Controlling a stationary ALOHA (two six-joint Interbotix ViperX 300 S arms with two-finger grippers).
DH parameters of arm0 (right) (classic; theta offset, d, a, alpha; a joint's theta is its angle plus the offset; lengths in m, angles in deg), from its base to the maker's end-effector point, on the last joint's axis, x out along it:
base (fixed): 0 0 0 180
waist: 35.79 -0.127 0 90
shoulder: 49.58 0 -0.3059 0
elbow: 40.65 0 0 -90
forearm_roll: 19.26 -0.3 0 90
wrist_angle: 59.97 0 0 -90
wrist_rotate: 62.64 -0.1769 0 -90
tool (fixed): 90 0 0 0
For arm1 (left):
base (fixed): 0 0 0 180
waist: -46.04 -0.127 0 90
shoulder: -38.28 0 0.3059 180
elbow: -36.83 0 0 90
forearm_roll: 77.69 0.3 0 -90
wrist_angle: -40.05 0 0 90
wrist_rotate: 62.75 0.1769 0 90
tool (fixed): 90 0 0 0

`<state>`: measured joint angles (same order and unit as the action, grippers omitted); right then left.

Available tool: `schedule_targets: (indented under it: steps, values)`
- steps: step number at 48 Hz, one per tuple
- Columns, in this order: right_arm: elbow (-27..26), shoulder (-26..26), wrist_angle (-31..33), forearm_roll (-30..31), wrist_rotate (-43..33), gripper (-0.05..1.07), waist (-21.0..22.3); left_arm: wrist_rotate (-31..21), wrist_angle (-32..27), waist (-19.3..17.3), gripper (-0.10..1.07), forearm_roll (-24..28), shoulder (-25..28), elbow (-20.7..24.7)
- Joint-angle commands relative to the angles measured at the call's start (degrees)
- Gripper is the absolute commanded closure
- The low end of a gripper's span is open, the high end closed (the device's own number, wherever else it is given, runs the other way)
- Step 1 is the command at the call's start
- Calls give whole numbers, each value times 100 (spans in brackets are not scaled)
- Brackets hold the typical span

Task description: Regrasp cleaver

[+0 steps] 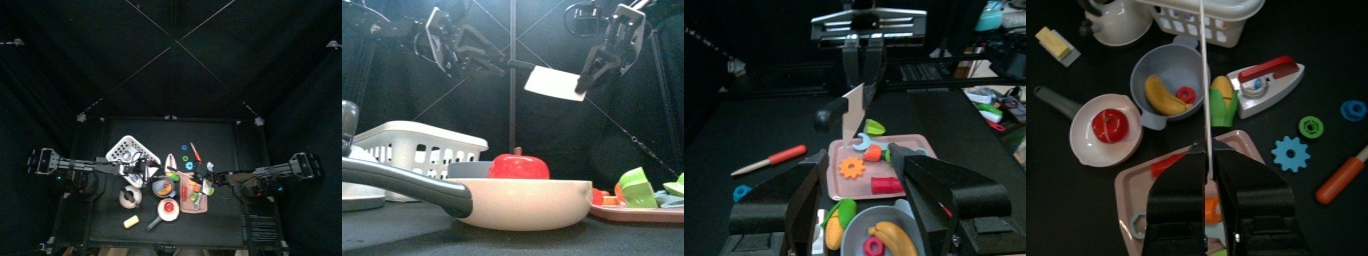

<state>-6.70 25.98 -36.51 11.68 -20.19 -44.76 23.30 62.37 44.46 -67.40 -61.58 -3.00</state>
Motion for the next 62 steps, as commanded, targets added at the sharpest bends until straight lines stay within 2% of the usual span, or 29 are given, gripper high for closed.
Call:
schedule_targets:
  steps: [1, 15, 29, 43, 49, 62]
  values:
    - [-132, 62, -105, 0, 0, 65, -62, -9, 70, -35, 10, 26, -185, -18]
    - [-396, 598, -105, 70, 18, 65, -53, -18, 97, 53, 10, 105, -70, -35]
    - [-589, 835, -97, 149, 18, 65, -97, -18, 97, 44, 10, 167, 290, 18]
    - [-606, 914, -97, 185, 18, 65, -105, -18, 114, 44, 12, 352, 325, 26]
    - [-606, 914, -105, 193, 18, 65, -105, -18, 105, 44, 15, 352, 360, 53]
    - [-598, 914, -97, 193, 18, 65, -105, -18, 105, 44, 31, 352, 492, 123]
